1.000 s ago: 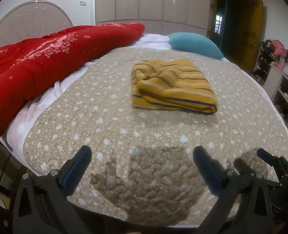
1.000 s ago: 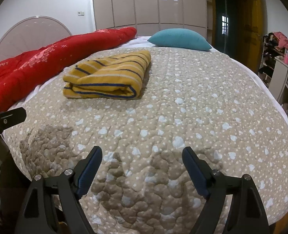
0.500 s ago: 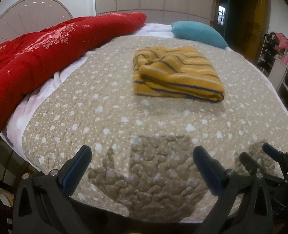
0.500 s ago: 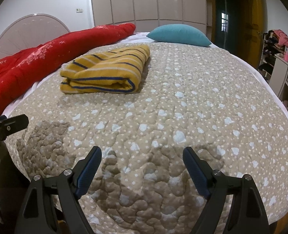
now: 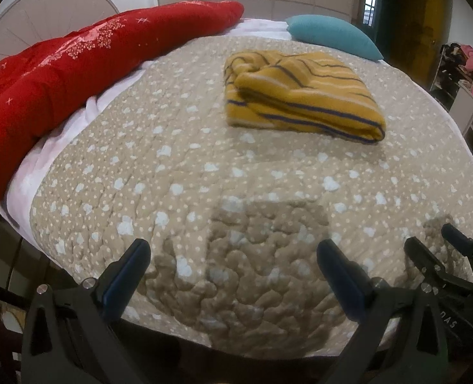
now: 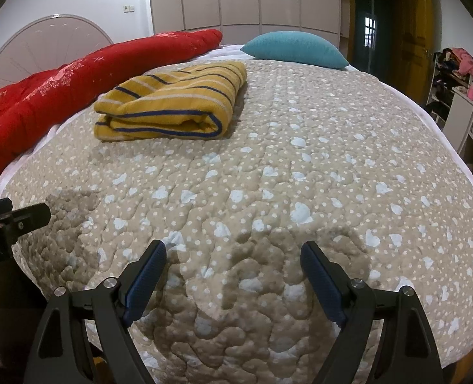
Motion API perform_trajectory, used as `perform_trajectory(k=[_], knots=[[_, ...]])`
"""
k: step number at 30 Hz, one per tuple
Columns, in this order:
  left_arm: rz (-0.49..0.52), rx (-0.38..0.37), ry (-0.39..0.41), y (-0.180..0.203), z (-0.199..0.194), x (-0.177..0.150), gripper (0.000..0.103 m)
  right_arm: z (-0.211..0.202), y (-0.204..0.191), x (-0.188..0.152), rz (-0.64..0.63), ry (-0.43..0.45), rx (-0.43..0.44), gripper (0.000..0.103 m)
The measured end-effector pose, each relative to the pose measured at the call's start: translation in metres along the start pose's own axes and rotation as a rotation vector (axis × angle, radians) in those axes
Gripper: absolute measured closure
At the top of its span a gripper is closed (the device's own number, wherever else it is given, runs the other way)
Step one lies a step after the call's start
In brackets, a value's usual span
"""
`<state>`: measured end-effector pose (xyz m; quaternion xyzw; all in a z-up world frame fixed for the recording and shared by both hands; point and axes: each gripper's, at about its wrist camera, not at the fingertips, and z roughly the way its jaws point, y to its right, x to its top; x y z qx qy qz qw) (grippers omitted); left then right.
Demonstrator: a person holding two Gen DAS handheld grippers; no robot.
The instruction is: Fold small clothes
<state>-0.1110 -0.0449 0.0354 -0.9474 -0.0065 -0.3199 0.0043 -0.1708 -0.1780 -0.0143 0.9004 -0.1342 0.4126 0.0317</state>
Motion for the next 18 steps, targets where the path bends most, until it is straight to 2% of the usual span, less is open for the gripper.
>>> perform_trajectory(k=[4,9,12,14,16,18], knots=[[-0.02,-0.02,-0.003,-0.007,0.006,0.001,0.0,-0.002,0.003,0.003,0.002,0.012,0.019,0.013],[-0.073,-0.035,-0.03,-0.024,0.021,-0.003,0.0,-0.006,0.002,0.038,-0.008,0.038,0.106,0.014],[-0.091,-0.053,-0.024,-0.033,0.023,-0.009,0.0,-0.006,-0.015,0.073,-0.038,0.054,0.2,0.03],[-0.095,-0.06,-0.012,-0.038,0.021,-0.013,0.0,-0.002,-0.033,0.1,-0.056,0.05,0.279,0.051],[-0.109,-0.074,-0.008,-0.046,0.02,-0.017,0.0,0.009,-0.055,0.13,-0.073,0.043,0.344,0.055],[-0.122,-0.1,-0.007,-0.053,0.018,-0.019,0.0,0.02,-0.075,0.156,-0.095,0.06,0.364,0.055]])
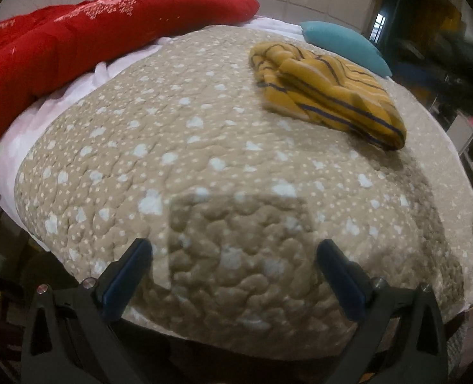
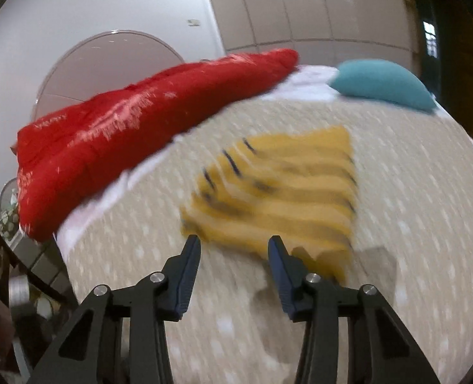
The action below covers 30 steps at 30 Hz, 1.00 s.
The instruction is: Fold small clothes
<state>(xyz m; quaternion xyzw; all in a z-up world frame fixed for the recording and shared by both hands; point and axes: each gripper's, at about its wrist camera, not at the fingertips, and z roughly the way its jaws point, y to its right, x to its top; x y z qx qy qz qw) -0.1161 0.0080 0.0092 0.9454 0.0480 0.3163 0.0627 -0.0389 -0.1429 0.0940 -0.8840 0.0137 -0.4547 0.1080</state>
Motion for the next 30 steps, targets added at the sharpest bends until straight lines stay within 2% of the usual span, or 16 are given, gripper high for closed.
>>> perform_trajectory(k=[2,4,7,9,10,11,13,14,15,16,19,20,22,25,28,30], knots=[[-0.009,-0.03,0.002,-0.006,-0.002,-0.001,0.0,0.026,-0.01,0.027,-0.028,-0.01,0.017,0.055],[-0.013,-0.048,0.006,-0.011,-0.004,-0.003,0.0,0.062,-0.016,0.047,-0.049,-0.059,0.022,0.054],[-0.023,-0.067,0.006,-0.016,-0.004,-0.006,0.0,0.115,-0.019,0.055,-0.117,-0.18,-0.09,0.04],[-0.033,-0.082,0.01,-0.021,-0.003,-0.008,0.0,0.144,-0.017,0.044,-0.171,-0.277,-0.166,0.041],[-0.039,-0.088,0.014,-0.023,-0.003,-0.008,0.0,0.148,-0.017,0.038,-0.194,-0.294,-0.176,0.057],[-0.045,-0.096,0.017,-0.024,-0.002,-0.008,0.0,0.147,-0.017,0.036,-0.204,-0.293,-0.187,0.081],[-0.061,-0.104,0.022,-0.026,-0.001,-0.008,0.0,0.133,-0.015,0.045,-0.127,-0.28,-0.119,0.087],[-0.063,-0.104,0.025,-0.026,-0.001,-0.008,0.0,0.122,-0.012,0.053,-0.077,-0.252,-0.069,0.096],[-0.065,-0.105,0.029,-0.025,-0.001,-0.009,0.0,0.109,-0.009,0.063,-0.012,-0.212,0.008,0.096],[-0.069,-0.109,0.032,-0.026,-0.002,-0.009,0.0,0.091,0.002,0.075,0.102,-0.156,0.129,0.096],[-0.089,-0.131,0.036,-0.03,-0.003,-0.009,0.0,0.078,0.02,0.086,0.247,-0.097,0.329,0.096],[-0.097,-0.14,0.037,-0.031,-0.005,-0.009,0.0,0.08,0.021,0.085,0.247,-0.116,0.308,0.095],[-0.114,-0.157,0.039,-0.035,-0.006,-0.009,0.0,0.081,0.016,0.084,0.164,-0.128,0.184,0.09],[-0.122,-0.166,0.039,-0.037,-0.005,-0.007,0.0,0.089,0.005,0.085,0.09,-0.143,0.096,0.069],[-0.126,-0.174,0.041,-0.038,-0.005,-0.007,0.0,0.103,-0.009,0.087,0.017,-0.15,0.046,0.068],[-0.131,-0.18,0.042,-0.039,-0.005,-0.007,0.0,0.123,-0.004,0.087,0.049,-0.194,0.023,0.067]])
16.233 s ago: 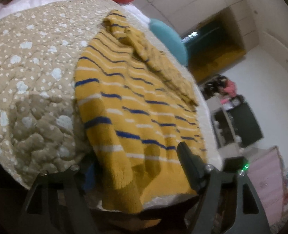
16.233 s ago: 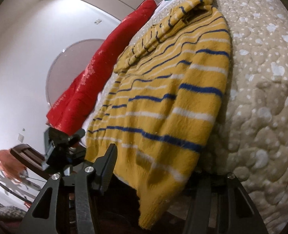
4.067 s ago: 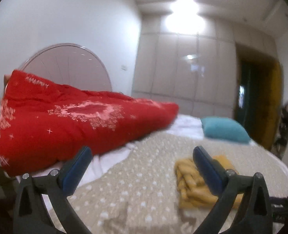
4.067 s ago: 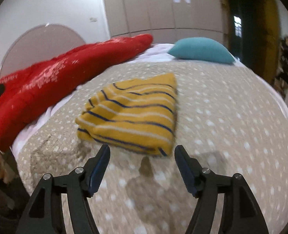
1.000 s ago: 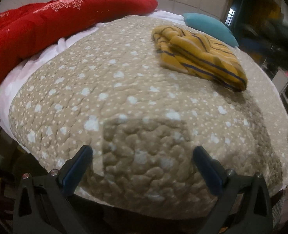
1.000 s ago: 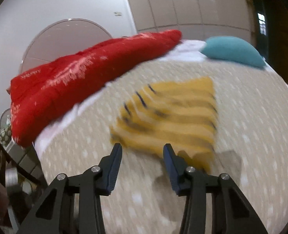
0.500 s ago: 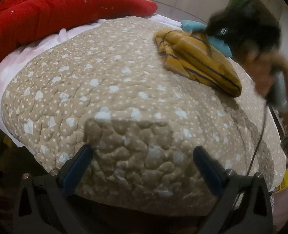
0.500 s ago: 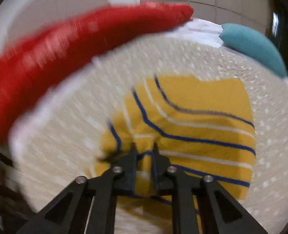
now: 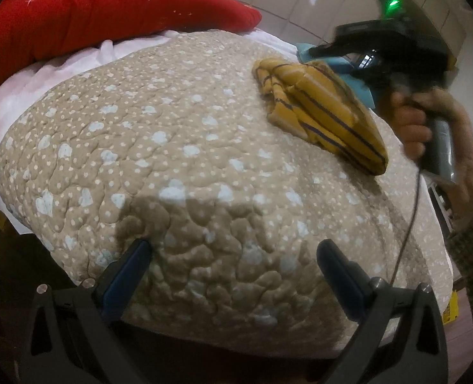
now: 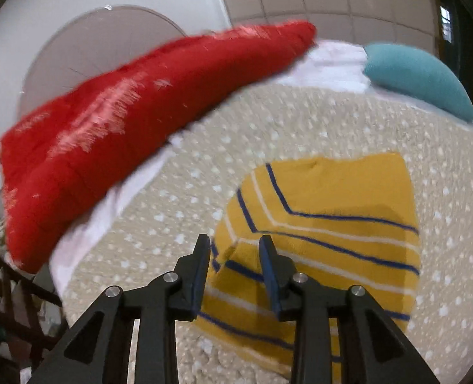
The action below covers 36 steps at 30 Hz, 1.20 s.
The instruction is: Fold small clothes
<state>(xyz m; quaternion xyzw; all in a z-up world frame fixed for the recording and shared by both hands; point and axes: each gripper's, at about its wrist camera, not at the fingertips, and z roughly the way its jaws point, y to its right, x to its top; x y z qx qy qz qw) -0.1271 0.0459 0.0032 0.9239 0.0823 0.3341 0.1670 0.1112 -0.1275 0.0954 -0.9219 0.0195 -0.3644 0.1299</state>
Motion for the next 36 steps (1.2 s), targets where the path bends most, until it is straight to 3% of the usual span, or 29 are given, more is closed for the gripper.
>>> perform_trajectory(k=[3,5,8,13,15,18,20,22,26,29,32,34,36], knots=[[-0.007,-0.012,0.001,0.0,-0.002,-0.001,0.0,0.051,0.006,-0.019,0.149,-0.171,0.185,0.065],[-0.009,-0.019,0.002,-0.002,-0.002,0.0,0.0,0.066,0.003,-0.033,0.174,-0.209,0.259,0.063],[-0.014,-0.024,0.004,-0.003,-0.001,0.0,0.0,0.065,0.004,-0.04,0.213,-0.209,0.36,0.057],[-0.015,-0.024,0.005,-0.003,-0.002,0.0,0.0,0.027,0.013,-0.032,0.21,-0.15,0.445,0.053],[-0.015,-0.02,0.005,-0.003,-0.002,-0.001,0.0,0.003,0.013,-0.028,0.189,-0.087,0.438,0.053],[-0.012,-0.008,0.005,-0.001,0.0,0.0,0.0,-0.019,0.017,-0.028,0.16,-0.011,0.293,0.053],[-0.006,-0.001,0.005,0.0,0.002,0.0,0.0,-0.015,0.014,-0.033,0.128,-0.028,0.219,0.076],[-0.004,0.004,0.006,0.001,0.002,0.0,0.0,0.001,0.006,-0.039,0.089,-0.077,0.174,0.078],[0.006,0.014,0.006,0.002,0.001,-0.001,0.0,0.051,-0.015,-0.053,0.065,-0.185,0.179,0.076],[0.008,0.013,0.004,0.002,0.001,-0.002,0.0,0.063,-0.02,-0.057,0.069,-0.179,0.182,0.07],[0.01,0.017,-0.003,0.002,0.001,-0.001,0.0,0.046,-0.017,-0.058,0.06,-0.16,0.223,0.064],[0.011,0.019,-0.005,0.002,0.001,0.0,0.0,0.019,-0.011,-0.059,0.06,-0.117,0.269,0.063],[0.013,0.029,-0.008,0.002,0.0,0.001,0.0,-0.016,-0.002,-0.07,0.064,-0.045,0.256,0.055]])
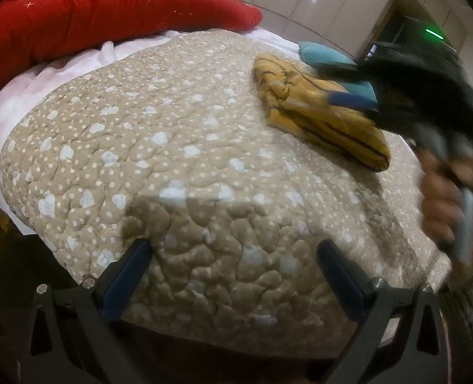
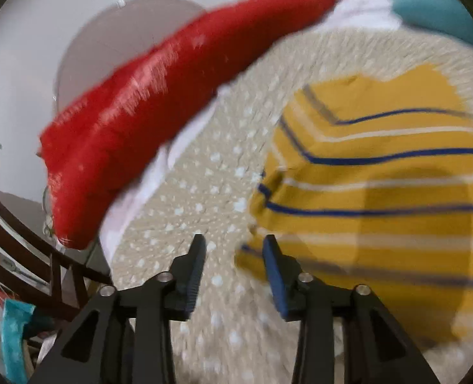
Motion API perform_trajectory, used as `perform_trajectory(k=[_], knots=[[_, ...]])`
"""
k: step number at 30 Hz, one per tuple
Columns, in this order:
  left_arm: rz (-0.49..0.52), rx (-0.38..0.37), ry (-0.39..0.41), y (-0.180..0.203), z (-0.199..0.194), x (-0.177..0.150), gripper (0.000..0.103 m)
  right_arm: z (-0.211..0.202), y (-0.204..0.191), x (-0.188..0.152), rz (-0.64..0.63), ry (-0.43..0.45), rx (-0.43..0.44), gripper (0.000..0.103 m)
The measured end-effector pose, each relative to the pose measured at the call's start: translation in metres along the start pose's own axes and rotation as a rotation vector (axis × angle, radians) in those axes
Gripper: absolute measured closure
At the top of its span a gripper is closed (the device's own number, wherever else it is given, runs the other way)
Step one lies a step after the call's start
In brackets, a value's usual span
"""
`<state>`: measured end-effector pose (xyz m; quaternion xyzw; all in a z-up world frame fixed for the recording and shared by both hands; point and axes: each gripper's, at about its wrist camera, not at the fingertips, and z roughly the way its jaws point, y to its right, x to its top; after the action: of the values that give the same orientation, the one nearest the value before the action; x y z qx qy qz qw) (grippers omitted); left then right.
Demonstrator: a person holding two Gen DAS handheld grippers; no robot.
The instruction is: Fold small clothes
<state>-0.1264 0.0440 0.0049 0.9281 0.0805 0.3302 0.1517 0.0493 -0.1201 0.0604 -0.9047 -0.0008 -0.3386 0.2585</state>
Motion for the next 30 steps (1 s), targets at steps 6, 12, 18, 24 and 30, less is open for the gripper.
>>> perform_trajectory(k=[6,12,18,24,30], knots=[[0.09,0.09,0.037,0.025,-0.008,0.003,0.0,-0.094,0.033,-0.074,-0.029,0.12,-0.37,0.036],[0.203,0.114,0.024,0.068,0.004,0.016,0.0,-0.14,0.083,-0.147,0.047,0.127,-0.622,0.034],[0.304,0.144,0.003,0.109,0.037,0.026,0.0,-0.159,0.106,-0.17,0.112,0.203,-0.574,0.029],[0.301,0.235,-0.053,0.12,0.069,0.015,0.0,-0.148,0.102,-0.18,0.114,0.233,-0.561,0.024],[0.302,0.258,-0.017,0.123,0.07,0.008,0.0,-0.135,0.095,-0.188,0.06,0.231,-0.622,0.018]])
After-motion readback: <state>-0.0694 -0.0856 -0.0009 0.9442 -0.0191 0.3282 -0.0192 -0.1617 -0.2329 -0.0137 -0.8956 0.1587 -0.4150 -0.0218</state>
